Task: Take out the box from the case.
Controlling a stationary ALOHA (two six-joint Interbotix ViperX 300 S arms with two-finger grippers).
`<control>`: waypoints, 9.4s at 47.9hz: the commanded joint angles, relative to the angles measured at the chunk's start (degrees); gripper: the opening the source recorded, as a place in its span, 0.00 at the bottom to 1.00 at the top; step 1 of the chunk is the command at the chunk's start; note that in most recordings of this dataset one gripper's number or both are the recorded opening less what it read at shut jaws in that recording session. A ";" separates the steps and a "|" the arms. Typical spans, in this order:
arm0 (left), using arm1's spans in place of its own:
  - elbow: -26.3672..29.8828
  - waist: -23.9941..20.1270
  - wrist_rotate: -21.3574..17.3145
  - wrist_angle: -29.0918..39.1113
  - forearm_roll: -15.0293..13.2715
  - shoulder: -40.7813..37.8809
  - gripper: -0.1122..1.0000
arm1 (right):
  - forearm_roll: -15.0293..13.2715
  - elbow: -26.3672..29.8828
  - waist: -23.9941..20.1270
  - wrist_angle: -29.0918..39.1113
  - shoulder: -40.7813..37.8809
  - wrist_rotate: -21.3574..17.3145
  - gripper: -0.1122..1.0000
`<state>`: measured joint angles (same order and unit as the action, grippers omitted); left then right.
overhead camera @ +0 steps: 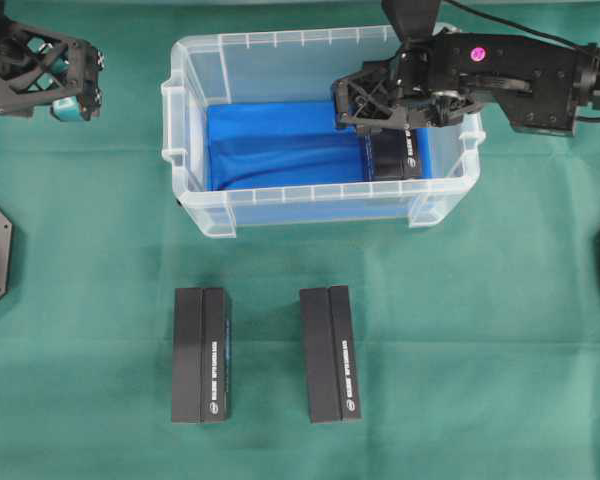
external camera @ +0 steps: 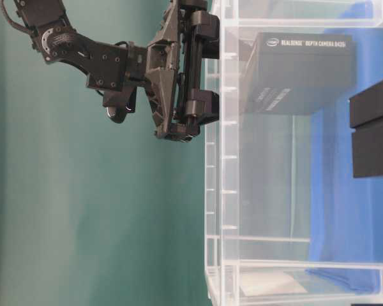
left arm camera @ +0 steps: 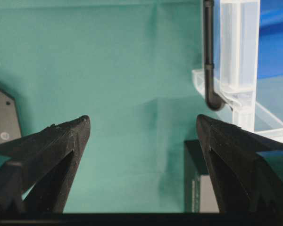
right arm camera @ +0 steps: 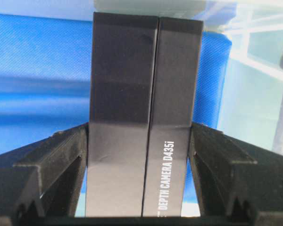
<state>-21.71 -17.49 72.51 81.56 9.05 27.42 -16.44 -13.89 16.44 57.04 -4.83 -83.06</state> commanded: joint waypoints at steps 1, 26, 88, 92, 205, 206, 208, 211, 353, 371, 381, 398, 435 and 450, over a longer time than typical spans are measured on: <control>0.53 0.00 -0.18 -0.18 0.09 0.62 0.93 | -0.35 1.67 0.18 0.00 0.88 -0.09 0.69; 0.53 -0.09 -0.26 -0.35 0.09 0.62 0.93 | -1.49 9.14 -0.35 10.28 4.39 0.53 0.69; 0.09 1.14 -0.18 -1.41 0.18 0.70 0.93 | -3.25 22.76 -3.96 25.05 8.00 2.46 0.69; 0.00 1.23 -0.09 -1.41 0.09 0.70 0.93 | -3.25 22.76 -3.96 25.05 8.00 2.46 0.69; -0.53 1.32 -0.18 -1.32 0.18 0.70 0.93 | -2.64 22.85 -39.29 37.00 6.06 -28.56 0.69; -0.53 1.32 -0.18 -1.32 0.18 0.70 0.93 | -2.64 22.68 -39.29 37.00 5.98 -28.56 0.69; -0.53 1.32 -0.18 -1.32 0.18 0.70 0.93 | -2.64 22.24 -39.29 37.00 5.89 -28.56 0.69; -0.53 1.32 -0.18 -1.32 0.18 0.70 0.93 | -2.37 21.18 -39.29 36.74 5.71 -28.92 0.69; -0.53 2.20 0.00 -1.67 0.09 0.70 0.93 | -1.14 9.05 -38.23 28.92 9.14 -32.96 0.93; -0.53 2.37 0.09 -1.41 0.09 0.70 0.93 | 0.00 7.56 -39.02 29.36 11.16 -33.31 0.93; -0.53 2.72 0.44 -1.41 0.09 0.62 0.93 | 0.53 4.83 -41.04 31.64 15.56 -34.19 0.93; -0.53 3.69 1.76 -1.32 0.09 0.62 0.93 | 2.46 -1.85 -46.67 33.13 23.73 -38.85 0.93; -0.53 5.89 2.90 -1.67 0.09 0.44 0.93 | 1.32 -7.12 -43.59 34.19 31.38 -35.24 0.93; -0.53 6.06 2.90 -1.67 0.09 0.44 0.93 | 0.35 -9.23 -31.11 34.19 36.12 -22.06 0.93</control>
<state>-22.85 -11.60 75.41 80.16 8.96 27.51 -15.73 -23.47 -17.31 91.05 30.32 -107.23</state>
